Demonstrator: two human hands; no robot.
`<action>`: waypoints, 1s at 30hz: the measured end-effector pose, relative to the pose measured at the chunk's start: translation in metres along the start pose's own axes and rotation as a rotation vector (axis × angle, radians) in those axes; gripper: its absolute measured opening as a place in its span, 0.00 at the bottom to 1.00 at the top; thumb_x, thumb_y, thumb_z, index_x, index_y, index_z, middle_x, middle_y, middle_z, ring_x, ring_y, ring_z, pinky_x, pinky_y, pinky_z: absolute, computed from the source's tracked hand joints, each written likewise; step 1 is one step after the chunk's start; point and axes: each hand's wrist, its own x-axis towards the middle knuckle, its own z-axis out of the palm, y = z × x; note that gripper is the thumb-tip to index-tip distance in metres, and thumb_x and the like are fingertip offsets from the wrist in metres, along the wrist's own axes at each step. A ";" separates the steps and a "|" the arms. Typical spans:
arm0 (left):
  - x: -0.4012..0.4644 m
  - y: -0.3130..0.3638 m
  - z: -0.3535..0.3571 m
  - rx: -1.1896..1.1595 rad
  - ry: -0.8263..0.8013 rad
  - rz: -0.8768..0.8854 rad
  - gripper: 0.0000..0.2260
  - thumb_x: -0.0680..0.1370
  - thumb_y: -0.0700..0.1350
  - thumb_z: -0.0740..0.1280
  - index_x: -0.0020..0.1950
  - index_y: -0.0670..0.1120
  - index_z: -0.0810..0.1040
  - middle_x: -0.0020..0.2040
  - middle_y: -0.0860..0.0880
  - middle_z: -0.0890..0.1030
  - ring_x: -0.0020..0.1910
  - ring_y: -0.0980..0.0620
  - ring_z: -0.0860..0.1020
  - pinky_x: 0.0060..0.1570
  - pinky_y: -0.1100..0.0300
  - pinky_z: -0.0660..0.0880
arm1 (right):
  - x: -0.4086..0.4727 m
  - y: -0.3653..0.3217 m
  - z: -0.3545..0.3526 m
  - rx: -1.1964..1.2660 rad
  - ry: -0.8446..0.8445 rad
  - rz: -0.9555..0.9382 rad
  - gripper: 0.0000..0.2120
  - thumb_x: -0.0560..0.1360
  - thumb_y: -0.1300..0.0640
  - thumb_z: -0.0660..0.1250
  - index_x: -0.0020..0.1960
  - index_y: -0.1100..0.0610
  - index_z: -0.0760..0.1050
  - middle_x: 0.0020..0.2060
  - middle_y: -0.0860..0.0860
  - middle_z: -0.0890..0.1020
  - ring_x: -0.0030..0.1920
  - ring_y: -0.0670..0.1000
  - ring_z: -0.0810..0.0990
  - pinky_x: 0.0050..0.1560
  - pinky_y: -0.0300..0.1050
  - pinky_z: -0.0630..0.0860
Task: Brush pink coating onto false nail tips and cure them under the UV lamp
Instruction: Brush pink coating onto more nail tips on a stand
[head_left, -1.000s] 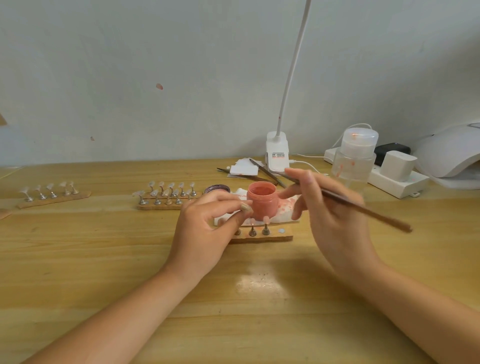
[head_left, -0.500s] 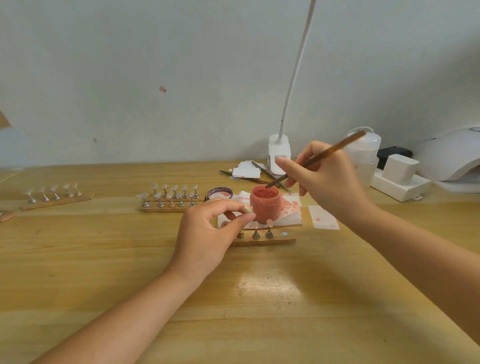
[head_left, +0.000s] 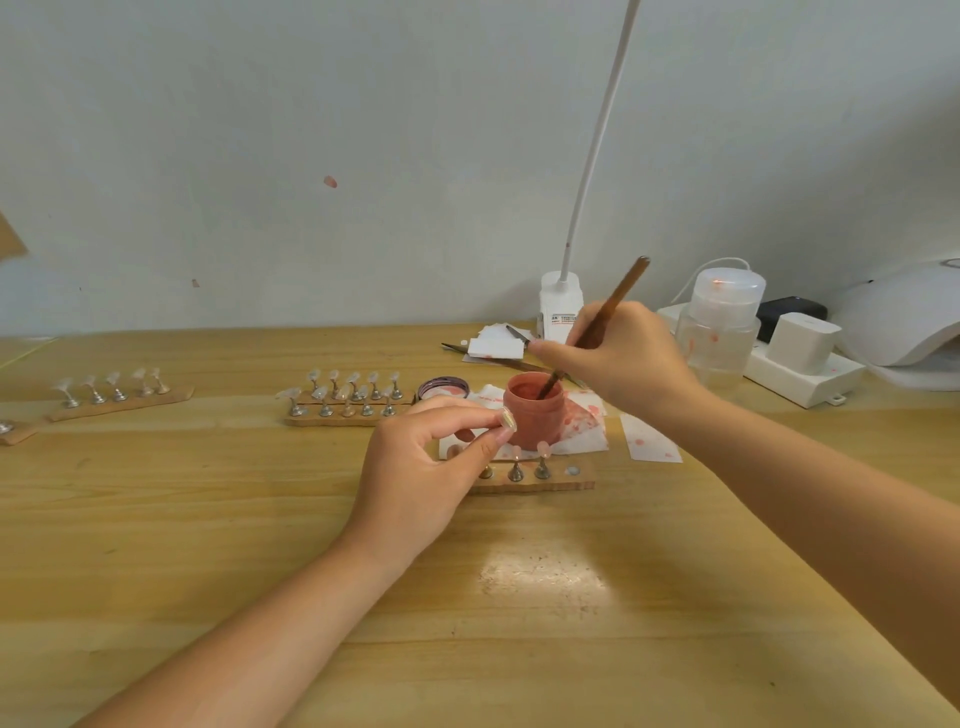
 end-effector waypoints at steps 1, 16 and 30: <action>0.000 0.000 0.000 0.001 -0.001 -0.003 0.09 0.69 0.34 0.72 0.40 0.49 0.82 0.38 0.60 0.80 0.42 0.66 0.78 0.46 0.76 0.68 | 0.001 0.001 -0.003 0.042 0.038 0.024 0.17 0.70 0.47 0.71 0.28 0.53 0.71 0.23 0.46 0.73 0.27 0.43 0.72 0.30 0.39 0.67; 0.000 0.001 -0.001 0.029 0.003 -0.022 0.11 0.69 0.36 0.72 0.41 0.53 0.81 0.41 0.58 0.80 0.45 0.65 0.77 0.46 0.77 0.68 | 0.002 0.017 -0.022 0.205 0.132 0.173 0.16 0.71 0.51 0.70 0.28 0.56 0.72 0.23 0.50 0.74 0.27 0.47 0.72 0.34 0.44 0.72; 0.000 -0.001 0.001 0.042 -0.009 0.004 0.15 0.69 0.34 0.72 0.40 0.56 0.80 0.36 0.65 0.80 0.39 0.65 0.76 0.43 0.76 0.69 | -0.073 0.008 0.001 0.440 0.199 -0.326 0.07 0.76 0.52 0.64 0.44 0.55 0.75 0.36 0.42 0.81 0.36 0.39 0.80 0.35 0.36 0.77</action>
